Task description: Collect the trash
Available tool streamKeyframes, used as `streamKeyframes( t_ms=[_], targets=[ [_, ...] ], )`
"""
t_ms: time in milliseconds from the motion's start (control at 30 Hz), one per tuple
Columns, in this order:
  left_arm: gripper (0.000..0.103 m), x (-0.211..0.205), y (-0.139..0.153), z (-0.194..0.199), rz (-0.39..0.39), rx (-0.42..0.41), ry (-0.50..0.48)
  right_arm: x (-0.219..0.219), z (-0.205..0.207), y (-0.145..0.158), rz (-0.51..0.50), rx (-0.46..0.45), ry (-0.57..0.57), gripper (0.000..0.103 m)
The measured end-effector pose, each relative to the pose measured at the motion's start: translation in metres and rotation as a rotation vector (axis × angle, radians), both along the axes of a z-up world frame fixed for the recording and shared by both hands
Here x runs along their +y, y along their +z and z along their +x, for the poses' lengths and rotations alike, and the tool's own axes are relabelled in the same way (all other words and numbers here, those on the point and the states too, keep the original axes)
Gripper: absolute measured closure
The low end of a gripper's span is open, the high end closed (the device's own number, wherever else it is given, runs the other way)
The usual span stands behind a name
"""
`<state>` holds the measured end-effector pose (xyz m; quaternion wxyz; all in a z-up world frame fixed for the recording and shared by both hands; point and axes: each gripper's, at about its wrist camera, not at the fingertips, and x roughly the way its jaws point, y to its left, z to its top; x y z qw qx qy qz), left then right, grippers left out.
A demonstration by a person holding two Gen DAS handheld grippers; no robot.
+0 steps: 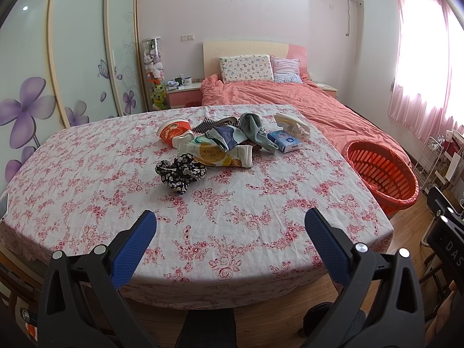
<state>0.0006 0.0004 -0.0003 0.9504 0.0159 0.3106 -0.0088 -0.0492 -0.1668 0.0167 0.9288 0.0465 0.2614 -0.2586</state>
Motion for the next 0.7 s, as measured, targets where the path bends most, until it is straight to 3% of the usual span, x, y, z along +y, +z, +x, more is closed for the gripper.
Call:
streamKeyframes(
  t_ms=[700],
  targets=[
    [0.002,-0.003,-0.008,0.005,0.002,0.011,0.012,-0.003,0.011,-0.002,0.012,0.014,0.003,0.004]
  ],
)
